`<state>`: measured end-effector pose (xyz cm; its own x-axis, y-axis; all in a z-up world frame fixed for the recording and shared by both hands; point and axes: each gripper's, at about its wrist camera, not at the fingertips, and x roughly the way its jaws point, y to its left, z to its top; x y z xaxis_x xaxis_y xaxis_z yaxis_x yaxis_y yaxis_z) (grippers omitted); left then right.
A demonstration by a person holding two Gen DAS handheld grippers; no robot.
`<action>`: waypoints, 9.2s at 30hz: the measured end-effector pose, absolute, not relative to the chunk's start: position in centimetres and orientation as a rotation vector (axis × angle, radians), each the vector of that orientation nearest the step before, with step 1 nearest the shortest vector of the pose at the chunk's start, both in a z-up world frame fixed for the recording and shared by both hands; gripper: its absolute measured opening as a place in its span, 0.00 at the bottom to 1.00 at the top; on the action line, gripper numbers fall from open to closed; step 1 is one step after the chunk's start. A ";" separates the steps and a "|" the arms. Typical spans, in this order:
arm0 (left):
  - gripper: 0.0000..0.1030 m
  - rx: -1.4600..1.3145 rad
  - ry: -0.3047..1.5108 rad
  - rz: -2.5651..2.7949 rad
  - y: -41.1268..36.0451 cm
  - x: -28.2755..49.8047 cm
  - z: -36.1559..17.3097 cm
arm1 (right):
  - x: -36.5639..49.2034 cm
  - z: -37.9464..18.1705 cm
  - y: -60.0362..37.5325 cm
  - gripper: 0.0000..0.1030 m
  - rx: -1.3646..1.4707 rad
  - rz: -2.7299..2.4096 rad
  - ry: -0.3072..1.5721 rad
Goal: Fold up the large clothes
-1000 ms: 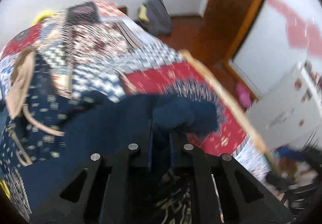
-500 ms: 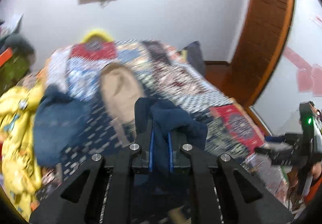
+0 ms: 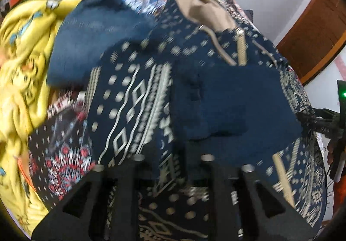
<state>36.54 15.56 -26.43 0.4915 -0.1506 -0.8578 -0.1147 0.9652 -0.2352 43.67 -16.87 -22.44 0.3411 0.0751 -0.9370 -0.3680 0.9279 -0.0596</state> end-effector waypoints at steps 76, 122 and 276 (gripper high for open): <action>0.86 -0.325 1.035 -0.066 20.1 56.6 -25.0 | 58.8 -20.2 -0.9 0.67 -0.224 0.373 1.092; 0.04 -0.128 0.921 -0.258 12.5 37.4 -18.3 | 40.0 -14.8 -8.4 0.08 -0.231 0.568 0.965; 0.54 -0.626 1.026 0.015 24.9 37.5 -29.4 | 47.1 -21.4 -20.0 0.46 0.137 0.281 1.161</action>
